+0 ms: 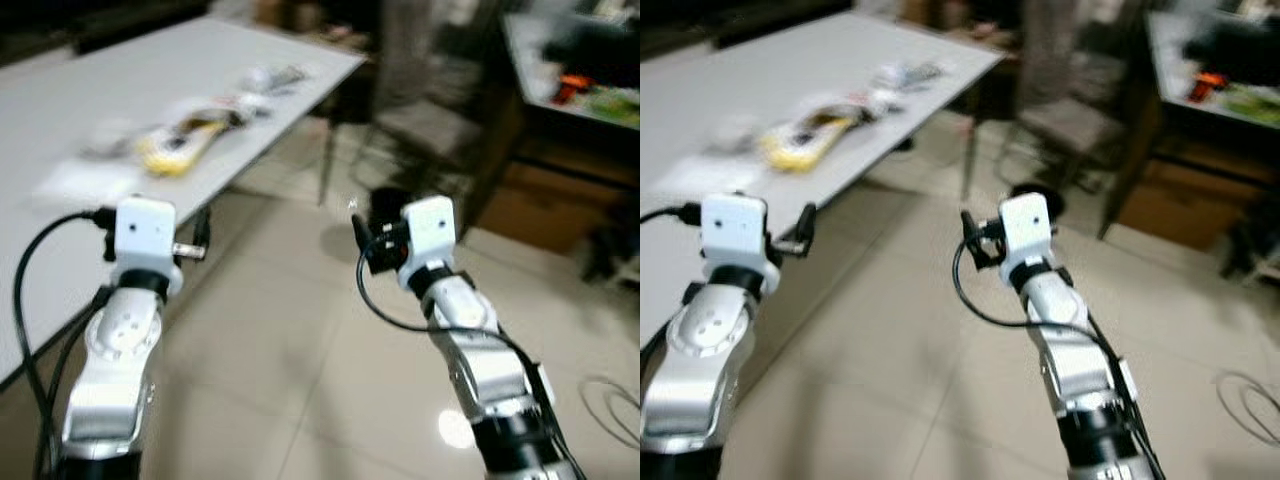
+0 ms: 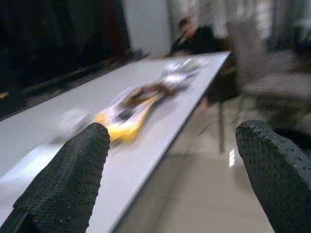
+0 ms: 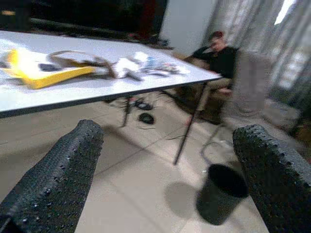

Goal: Picking trash to rubbish bin

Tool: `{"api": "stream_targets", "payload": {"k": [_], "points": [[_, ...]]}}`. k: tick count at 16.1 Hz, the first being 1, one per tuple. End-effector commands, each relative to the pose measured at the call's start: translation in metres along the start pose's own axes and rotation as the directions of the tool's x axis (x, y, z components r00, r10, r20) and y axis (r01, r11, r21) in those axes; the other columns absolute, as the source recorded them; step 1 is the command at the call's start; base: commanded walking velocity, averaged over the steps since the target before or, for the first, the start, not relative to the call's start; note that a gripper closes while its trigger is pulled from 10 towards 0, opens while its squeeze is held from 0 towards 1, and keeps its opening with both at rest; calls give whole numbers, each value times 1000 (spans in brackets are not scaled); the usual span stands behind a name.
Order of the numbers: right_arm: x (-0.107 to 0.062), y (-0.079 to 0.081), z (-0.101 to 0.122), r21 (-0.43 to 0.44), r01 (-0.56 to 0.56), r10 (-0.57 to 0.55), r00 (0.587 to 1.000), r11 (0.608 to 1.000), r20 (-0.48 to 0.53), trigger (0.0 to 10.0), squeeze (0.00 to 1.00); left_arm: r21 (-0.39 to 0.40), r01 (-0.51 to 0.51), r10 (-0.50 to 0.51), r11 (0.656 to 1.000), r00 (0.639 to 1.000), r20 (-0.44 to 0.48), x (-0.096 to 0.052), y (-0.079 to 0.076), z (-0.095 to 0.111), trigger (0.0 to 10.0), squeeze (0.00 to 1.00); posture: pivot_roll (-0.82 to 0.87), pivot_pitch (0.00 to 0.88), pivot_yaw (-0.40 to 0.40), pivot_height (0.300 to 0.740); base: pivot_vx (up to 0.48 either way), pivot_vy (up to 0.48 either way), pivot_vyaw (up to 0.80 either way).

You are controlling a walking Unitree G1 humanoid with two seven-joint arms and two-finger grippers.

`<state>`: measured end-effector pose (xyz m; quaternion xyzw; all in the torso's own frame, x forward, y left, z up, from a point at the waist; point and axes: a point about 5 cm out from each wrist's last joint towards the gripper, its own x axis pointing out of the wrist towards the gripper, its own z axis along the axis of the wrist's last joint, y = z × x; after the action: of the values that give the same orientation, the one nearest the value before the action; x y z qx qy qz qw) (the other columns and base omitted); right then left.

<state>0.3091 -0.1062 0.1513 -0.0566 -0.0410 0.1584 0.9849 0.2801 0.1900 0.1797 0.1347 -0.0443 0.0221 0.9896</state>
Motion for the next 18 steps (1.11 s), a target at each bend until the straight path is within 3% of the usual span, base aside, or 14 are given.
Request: {"api": "stream_targets", "payload": {"k": [1,3,6,11,15,18], "points": [[1,-5,0,-5,4,-4,1000,1000,1,10000,0,-9,18,-18,1000,1000,9,1,-4,1,10000,0,56,0,-98,740,398,0,0],[0,0,0,-14,-43,43,999,999,-2,10000,0,4,-6,6,1000,1000,4,2,2,-1,10000,0,58,0,-99,740,399,0,0],[-2,9,-3,-26,-104,104,995,994,-9,10000,0,19,-45,45,999,999,-6,3,13,-3,10000,0,65,0,-100,740,404,0,800],[-6,20,-7,-20,-165,165,986,986,-6,10000,0,30,-42,43,999,999,-18,1,17,-5,10000,0,73,2,-104,740,401,0,800],[-8,13,-8,54,-86,86,996,995,1,10000,0,11,21,-21,1000,1000,-12,5,11,-4,10000,0,72,0,-104,740,403,0,200],[-11,10,-10,35,-73,74,997,997,-5,10000,0,-11,37,-37,999,999,-26,7,10,-7,10000,0,50,3,-86,740,402,0,0]]}}
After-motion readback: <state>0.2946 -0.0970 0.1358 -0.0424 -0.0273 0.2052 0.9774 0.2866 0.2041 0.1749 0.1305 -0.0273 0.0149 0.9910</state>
